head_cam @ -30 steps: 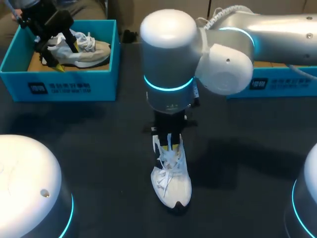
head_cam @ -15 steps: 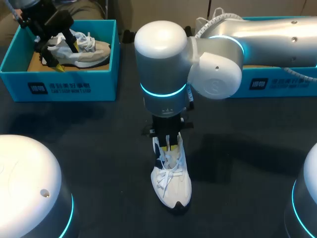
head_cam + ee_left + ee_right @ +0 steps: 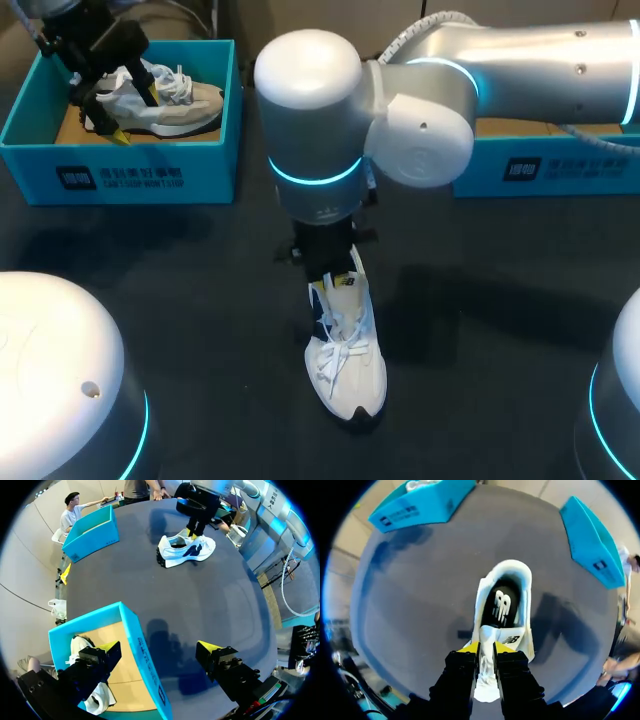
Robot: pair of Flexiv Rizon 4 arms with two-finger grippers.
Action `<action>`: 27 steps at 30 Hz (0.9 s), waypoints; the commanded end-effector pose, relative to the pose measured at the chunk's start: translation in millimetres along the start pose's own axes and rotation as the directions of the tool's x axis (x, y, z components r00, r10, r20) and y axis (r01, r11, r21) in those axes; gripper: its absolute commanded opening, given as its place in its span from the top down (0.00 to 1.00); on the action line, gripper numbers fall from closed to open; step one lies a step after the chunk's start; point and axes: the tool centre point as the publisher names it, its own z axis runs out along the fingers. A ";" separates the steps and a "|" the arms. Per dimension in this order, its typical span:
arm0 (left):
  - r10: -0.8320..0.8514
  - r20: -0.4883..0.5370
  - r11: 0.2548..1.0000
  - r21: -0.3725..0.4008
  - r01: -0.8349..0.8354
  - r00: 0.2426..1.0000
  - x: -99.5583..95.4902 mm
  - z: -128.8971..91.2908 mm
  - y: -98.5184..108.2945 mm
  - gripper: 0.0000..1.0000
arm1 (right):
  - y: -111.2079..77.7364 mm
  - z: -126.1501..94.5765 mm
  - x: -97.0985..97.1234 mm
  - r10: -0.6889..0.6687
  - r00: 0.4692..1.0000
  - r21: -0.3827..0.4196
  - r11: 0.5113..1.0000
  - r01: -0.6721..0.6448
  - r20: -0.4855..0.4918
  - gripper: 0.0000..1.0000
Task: Take the shoe out of the shoebox, open the shoe tongue, remove and reinsert the insole, then place the shoe into the shoebox
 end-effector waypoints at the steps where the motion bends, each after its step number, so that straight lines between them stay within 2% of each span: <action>1: 0.000 0.000 1.000 -0.003 0.000 1.000 0.7 -0.4 -0.2 0.00 | 10.6 -18.2 -8.7 -0.117 0.993 0.001 0.993 0.117 -0.014 0.84; 5: 0.000 0.000 1.000 -0.003 0.000 1.000 0.7 -0.4 -0.2 0.00 | 24.5 -34.7 -15.4 -0.297 0.955 -0.011 0.955 0.297 -0.003 0.84; 8: 0.000 0.000 1.000 -0.003 0.000 1.000 0.7 -0.4 -0.2 0.00 | 33.6 -39.3 -20.2 -0.429 0.903 0.001 0.903 0.429 -0.016 0.81; 9: 0.000 0.000 1.000 -0.003 0.000 1.000 0.7 -0.4 -0.2 0.00 | 37.8 -39.1 -23.4 -0.505 0.862 0.000 0.863 0.505 -0.051 0.79; 13: 0.000 0.000 1.000 -0.003 0.000 1.000 0.7 -0.4 -0.2 0.00 | 46.2 -40.7 -31.6 -0.631 0.775 -0.007 0.776 0.631 -0.045 0.67; 14: 0.000 0.000 1.000 -0.003 0.000 1.000 0.7 -0.4 -0.2 0.00 | 46.9 -41.7 -33.1 -0.644 0.764 -0.013 0.765 0.644 -0.044 0.61; 15: 0.000 0.000 1.000 -0.003 0.000 1.000 0.7 -0.4 -0.2 0.00 | 48.3 -42.7 -35.2 -0.688 0.725 -0.011 0.725 0.688 -0.038 0.53; 16: 0.000 0.000 1.000 -0.003 0.000 1.000 0.7 -0.4 -0.2 0.00 | 48.3 -42.7 -35.2 -0.688 0.725 -0.011 0.725 0.688 -0.038 0.53; 17: 0.000 0.000 1.000 -0.003 0.000 1.000 0.7 -0.4 -0.2 0.00 | 48.3 -45.0 -35.7 -0.727 0.686 -0.020 0.686 0.727 -0.017 0.12; 18: 0.000 0.000 1.000 -0.003 0.000 1.000 0.7 -0.4 -0.2 0.00 | 48.1 -48.0 -36.6 -0.781 0.624 -0.062 0.624 0.779 -0.023 0.00; 19: 0.000 0.000 1.000 -0.003 0.000 1.000 0.7 -0.4 -0.2 0.00 | 47.8 -49.0 -37.3 -0.803 0.594 -0.085 0.595 0.799 -0.042 0.00; 20: 0.000 0.000 1.000 -0.003 0.000 1.000 0.7 -0.4 -0.2 0.00 | 47.3 -50.4 -39.0 -0.845 0.530 -0.122 0.535 0.836 -0.074 0.00; 27: 0.000 0.000 1.000 -0.003 0.000 1.000 0.7 -0.4 -0.2 0.00 | 47.3 -50.4 -39.0 -0.845 0.530 -0.122 0.535 0.836 -0.074 0.00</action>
